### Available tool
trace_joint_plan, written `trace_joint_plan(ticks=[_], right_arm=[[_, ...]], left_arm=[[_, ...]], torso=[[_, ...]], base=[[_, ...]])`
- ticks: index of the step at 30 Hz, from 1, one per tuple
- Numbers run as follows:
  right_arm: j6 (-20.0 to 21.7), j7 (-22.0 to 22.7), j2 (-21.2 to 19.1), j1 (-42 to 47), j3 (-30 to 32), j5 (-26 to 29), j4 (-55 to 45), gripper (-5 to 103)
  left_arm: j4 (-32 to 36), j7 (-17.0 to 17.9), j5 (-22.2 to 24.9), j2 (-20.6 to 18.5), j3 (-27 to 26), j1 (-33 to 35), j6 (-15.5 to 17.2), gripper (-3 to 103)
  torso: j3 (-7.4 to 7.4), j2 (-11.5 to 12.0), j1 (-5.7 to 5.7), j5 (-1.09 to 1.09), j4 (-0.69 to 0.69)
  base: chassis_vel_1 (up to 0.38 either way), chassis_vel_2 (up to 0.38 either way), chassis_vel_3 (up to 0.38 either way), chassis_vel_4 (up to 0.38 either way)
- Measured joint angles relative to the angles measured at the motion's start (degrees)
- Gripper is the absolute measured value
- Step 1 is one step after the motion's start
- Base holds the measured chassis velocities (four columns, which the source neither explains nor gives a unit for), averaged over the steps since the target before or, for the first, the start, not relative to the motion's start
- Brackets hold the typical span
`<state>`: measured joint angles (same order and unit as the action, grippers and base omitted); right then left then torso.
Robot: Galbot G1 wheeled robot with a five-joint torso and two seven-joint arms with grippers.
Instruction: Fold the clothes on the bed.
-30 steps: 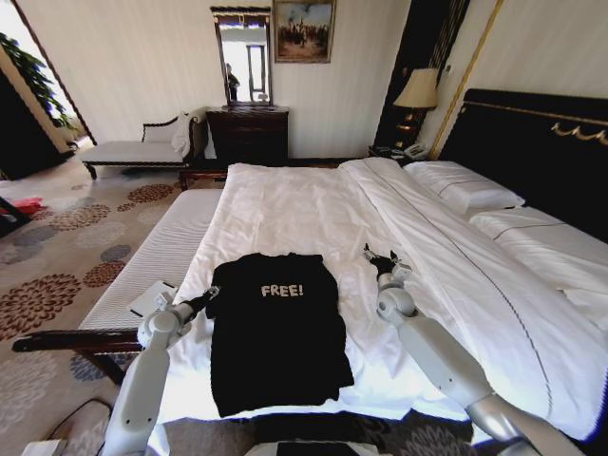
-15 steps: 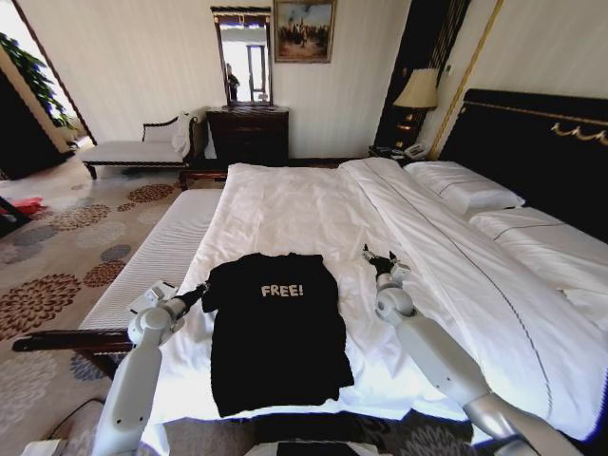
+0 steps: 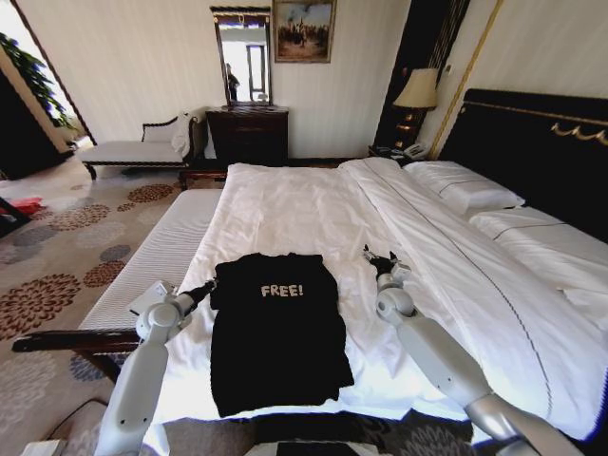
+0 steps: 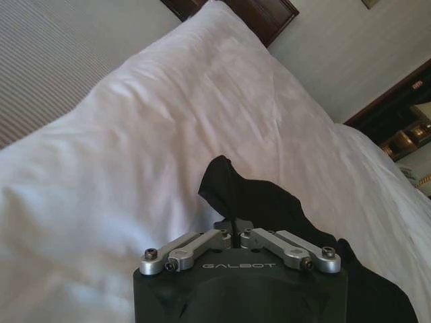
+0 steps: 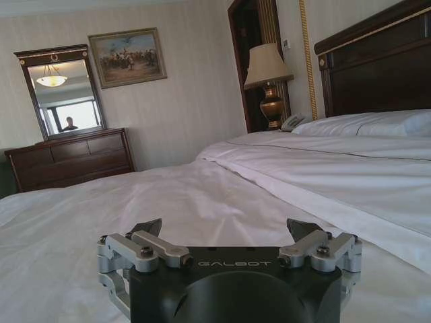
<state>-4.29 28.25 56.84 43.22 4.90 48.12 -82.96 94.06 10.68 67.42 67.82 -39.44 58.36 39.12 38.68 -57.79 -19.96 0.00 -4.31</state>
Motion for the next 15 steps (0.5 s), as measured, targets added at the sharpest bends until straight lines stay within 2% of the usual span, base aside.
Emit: trace_joint_plan(ticks=[9, 10, 12, 15], right_arm=[[0.3, 0.3, 0.7, -0.3, -0.8, 0.0, -0.3, 100], [0.4, 0.4, 0.8, -0.4, -0.9, 0.0, -0.6, 100], [0.4, 0.5, 0.8, -0.4, -1.0, 0.1, -0.7, 100], [0.5, 0.6, 0.6, -0.3, -1.0, 0.1, -1.0, 100]], left_arm=[[0.7, 1.1, 0.7, -3.5, -2.7, 1.5, 0.8, -1], [0.5, 1.5, 0.6, -3.8, -3.1, 1.5, 0.8, 4], [0.3, 1.7, 0.5, -4.0, -3.5, 1.5, 0.8, 4], [0.1, 1.8, 0.5, -4.4, -4.6, 1.5, 0.8, 20]], torso=[[0.0, 0.0, 0.0, -0.01, 0.0], [0.0, 0.0, 0.0, 0.0, -0.01], [0.0, 0.0, 0.0, 0.0, 0.0], [0.0, 0.0, 0.0, -0.01, 0.01]], base=[[0.0, 0.0, 0.0, 0.0], [0.0, 0.0, 0.0, 0.0], [0.0, 0.0, 0.0, 0.0], [0.0, 0.0, 0.0, 0.0]])
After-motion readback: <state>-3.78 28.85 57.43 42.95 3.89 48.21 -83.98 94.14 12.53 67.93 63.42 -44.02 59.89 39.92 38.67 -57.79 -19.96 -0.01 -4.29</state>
